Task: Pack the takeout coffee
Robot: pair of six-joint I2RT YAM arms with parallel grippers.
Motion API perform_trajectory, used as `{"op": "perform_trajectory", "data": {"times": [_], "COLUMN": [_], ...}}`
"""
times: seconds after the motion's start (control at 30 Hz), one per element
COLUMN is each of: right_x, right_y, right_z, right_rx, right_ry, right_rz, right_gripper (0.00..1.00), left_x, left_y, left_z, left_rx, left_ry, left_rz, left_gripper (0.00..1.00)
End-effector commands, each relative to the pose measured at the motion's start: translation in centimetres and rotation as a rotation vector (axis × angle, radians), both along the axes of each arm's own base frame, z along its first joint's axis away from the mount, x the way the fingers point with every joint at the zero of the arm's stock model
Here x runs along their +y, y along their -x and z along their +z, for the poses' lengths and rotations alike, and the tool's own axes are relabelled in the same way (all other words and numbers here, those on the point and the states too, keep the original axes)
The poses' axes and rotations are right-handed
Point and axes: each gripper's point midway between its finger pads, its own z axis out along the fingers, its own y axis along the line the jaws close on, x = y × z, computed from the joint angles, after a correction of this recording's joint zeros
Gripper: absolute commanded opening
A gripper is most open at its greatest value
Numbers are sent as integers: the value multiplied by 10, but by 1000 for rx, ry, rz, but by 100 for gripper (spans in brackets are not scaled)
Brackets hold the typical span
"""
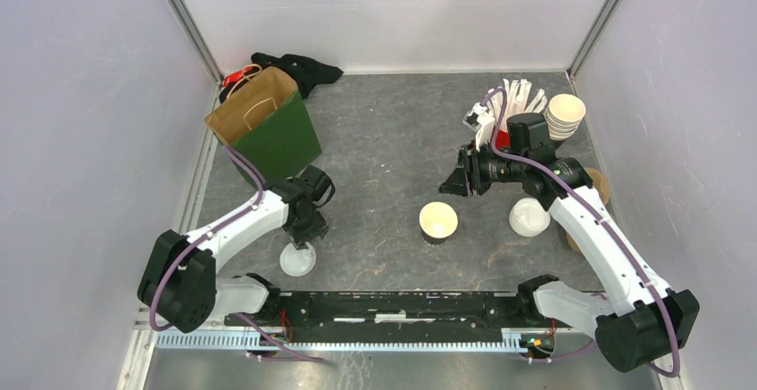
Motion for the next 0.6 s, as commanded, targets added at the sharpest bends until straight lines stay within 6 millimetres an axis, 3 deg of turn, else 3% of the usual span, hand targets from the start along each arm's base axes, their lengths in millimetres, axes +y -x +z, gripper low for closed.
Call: {"op": "perform_trajectory", "data": {"times": [0.0,0.13,0.57], "right_x": [-1,-2,-3], "right_y": [0,0,-2], "right_z": [7,6,6], "right_rx": [-57,-56,-62], "right_ry": [6,10,16], "right_rz": [9,7,-7], "right_gripper": [42,42,42], "left_x": [7,10,11], "left_y": [-4,-1,-1], "left_z": [-8,-13,-19], "left_rx": [-14,6,23], "left_ry": [-38,-58,-70], "left_rz": [34,23,-4], "left_gripper": [51,49,26]}}
